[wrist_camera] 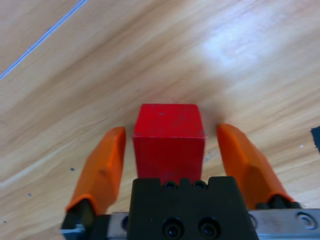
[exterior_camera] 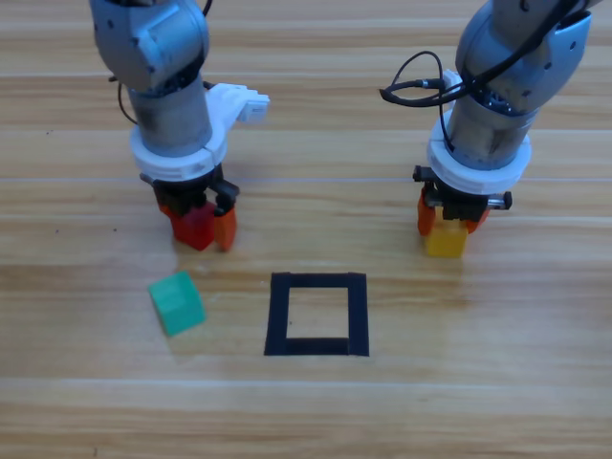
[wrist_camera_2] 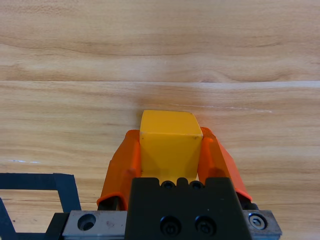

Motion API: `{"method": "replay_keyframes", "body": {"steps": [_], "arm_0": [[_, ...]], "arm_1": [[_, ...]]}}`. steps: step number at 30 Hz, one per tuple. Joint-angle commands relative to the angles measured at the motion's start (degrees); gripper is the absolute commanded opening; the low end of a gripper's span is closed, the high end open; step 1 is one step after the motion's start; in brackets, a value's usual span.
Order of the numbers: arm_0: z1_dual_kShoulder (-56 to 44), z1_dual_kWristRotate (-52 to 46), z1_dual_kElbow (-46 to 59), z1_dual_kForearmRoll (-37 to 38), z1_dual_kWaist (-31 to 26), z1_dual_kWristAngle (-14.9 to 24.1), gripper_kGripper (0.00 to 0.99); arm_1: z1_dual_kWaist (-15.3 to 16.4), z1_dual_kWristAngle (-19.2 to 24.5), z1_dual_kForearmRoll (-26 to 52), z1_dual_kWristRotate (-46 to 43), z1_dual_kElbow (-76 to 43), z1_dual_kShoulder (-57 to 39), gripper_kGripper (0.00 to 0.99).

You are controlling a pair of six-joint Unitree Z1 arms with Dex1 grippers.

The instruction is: Stack the blocks in the rectangular block: red at the bottom, yellow in the middle, green on top

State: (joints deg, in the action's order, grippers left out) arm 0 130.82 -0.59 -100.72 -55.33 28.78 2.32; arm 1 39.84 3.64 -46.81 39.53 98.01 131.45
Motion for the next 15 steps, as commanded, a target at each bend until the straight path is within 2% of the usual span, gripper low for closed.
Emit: {"method": "replay_keyframes", "body": {"steps": [1,2,4,5,11,15], "arm_0": [[2.2,0.4,0.2,0.2,-2.8,0.2,0.543],[2.2,0.4,0.0,0.2,-2.8,0.1,0.445],[2.5,0.2,-0.6,0.2,-2.8,0.1,0.186],[2.8,-0.5,-0.8,0.2,-2.8,0.1,0.124],[1.5,-3.9,-0.2,1.2,-2.8,-1.5,0.035],[-0.7,-5.2,-0.3,1.2,-2.3,-5.7,0.035]], "arm_1": [[0.7,0.0,-0.7,-1.3,0.3,0.2,0.0],[0.7,0.1,-0.7,-1.5,0.1,-0.4,0.0],[0.7,0.5,-1.0,-2.3,-0.8,-3.3,0.0],[0.8,0.6,-1.5,-2.7,-1.0,-4.7,0.0],[2.1,3.7,-6.1,-4.2,-1.5,-13.5,0.0],[3.2,3.7,-8.7,-4.7,-1.8,-17.2,0.0]]}}
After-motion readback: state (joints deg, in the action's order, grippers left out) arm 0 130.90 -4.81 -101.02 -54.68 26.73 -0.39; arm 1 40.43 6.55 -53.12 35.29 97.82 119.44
